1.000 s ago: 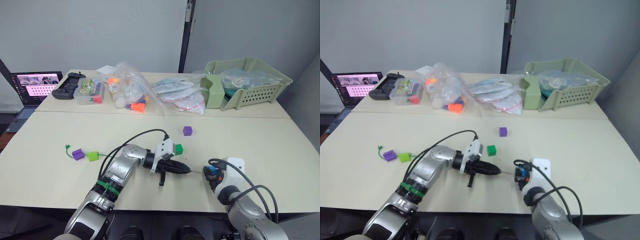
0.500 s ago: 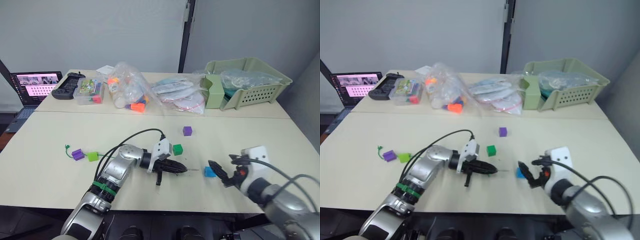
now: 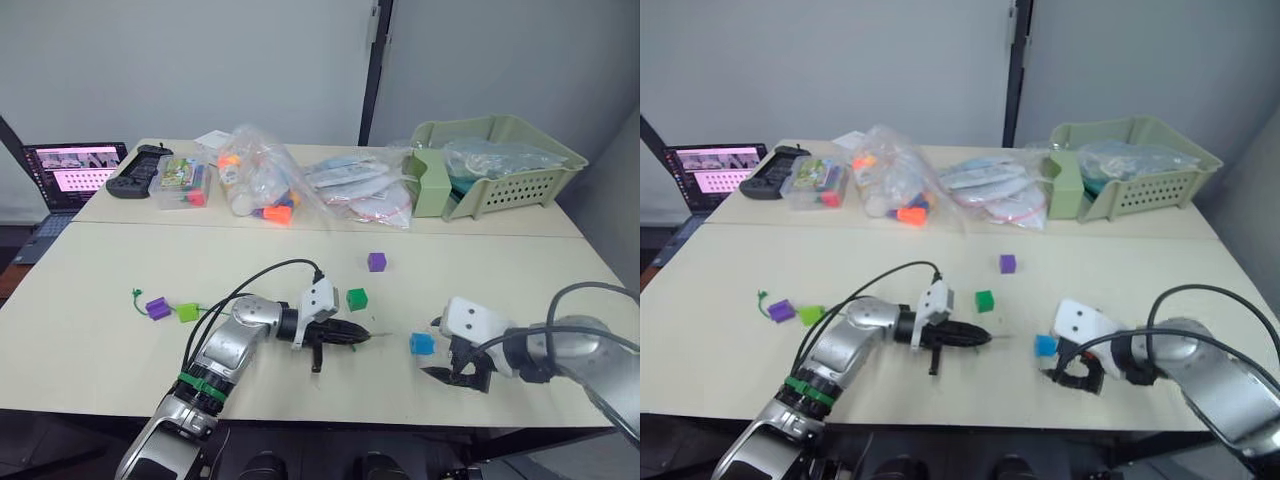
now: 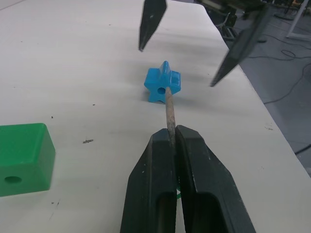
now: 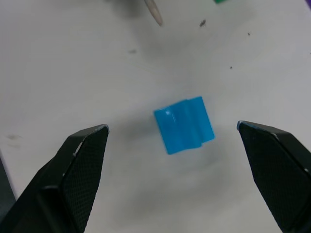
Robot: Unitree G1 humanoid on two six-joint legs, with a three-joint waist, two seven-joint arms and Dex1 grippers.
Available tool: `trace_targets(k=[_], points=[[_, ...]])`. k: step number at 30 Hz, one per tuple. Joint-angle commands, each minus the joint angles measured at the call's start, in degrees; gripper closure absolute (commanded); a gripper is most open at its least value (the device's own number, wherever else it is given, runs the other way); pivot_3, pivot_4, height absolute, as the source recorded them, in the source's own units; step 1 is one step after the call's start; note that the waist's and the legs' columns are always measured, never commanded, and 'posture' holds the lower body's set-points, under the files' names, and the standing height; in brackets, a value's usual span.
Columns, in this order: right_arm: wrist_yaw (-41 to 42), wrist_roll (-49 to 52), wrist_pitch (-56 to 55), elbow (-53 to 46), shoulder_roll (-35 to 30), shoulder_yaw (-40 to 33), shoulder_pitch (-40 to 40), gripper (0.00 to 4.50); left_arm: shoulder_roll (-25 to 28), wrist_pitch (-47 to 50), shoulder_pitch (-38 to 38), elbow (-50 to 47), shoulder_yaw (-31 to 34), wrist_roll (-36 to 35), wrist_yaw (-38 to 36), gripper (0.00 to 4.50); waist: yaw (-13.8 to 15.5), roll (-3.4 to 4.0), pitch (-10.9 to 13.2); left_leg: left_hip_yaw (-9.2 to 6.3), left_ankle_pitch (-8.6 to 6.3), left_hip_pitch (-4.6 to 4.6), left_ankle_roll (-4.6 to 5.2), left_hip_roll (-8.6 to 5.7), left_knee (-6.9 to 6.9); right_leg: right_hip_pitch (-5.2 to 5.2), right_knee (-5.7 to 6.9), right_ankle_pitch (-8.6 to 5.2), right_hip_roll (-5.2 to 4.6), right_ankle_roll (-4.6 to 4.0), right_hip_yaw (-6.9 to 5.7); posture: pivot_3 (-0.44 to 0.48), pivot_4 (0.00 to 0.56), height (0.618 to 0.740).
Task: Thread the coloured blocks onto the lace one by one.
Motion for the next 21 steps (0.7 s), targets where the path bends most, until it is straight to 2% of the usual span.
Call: trace_targets(k=[1,7,8,16,21], points=[[4.44,-4.74,-5.44,4.46,0.22,3.6,-4.34,0.03,-0.03,-0.26,-0.42,-2.31,0.29,0.06,0.51,4.5,0.03,0.0,0.0,0.0,0.0,-0.01,0.0,0.0,0.0,-0.01,0.0,0.0,0.0,0.0,0.0,0.0,0.15,0.732],[7.85,-8.98,-8.75,8.79,2.64,7.08,-8.37,0.03,0.25,-0.2,-0.15,-2.87,0.03,0.21,0.85,4.5,0.05,0.0,0.0,0.0,0.0,-0.01,0.0,0.0,0.0,0.0,0.01,0.0,-0.01,0.0,0.0,0.0,0.15,0.732],[8.13,-9.5,-8.91,8.92,3.38,7.52,-8.8,0.52,0.28,-0.21,-0.15,-2.89,0.01,0.22,0.91,4.5,0.02,0.0,0.0,0.0,0.0,-0.01,0.0,0.0,0.01,0.0,0.01,0.0,-0.01,0.0,0.0,0.0,0.15,0.732],[9.78,-12.88,-8.2,8.17,5.94,8.76,-9.42,3.16,-0.07,-0.84,-0.91,-2.34,-1.5,1.13,0.79,4.5,0.04,0.01,0.0,0.01,0.0,0.0,0.0,0.0,0.03,0.01,0.04,0.0,-0.01,0.0,0.01,0.0,0.15,0.732],[10.59,-13.51,-6.86,6.61,6.45,8.31,-9.43,3.19,-1.38,-2.05,-2.54,0.21,-2.53,2.65,0.77,4.5,0.03,0.01,-0.01,0.0,0.0,0.0,0.0,0.0,0.03,0.01,0.04,0.01,-0.01,0.0,0.0,0.0,0.15,0.732]])
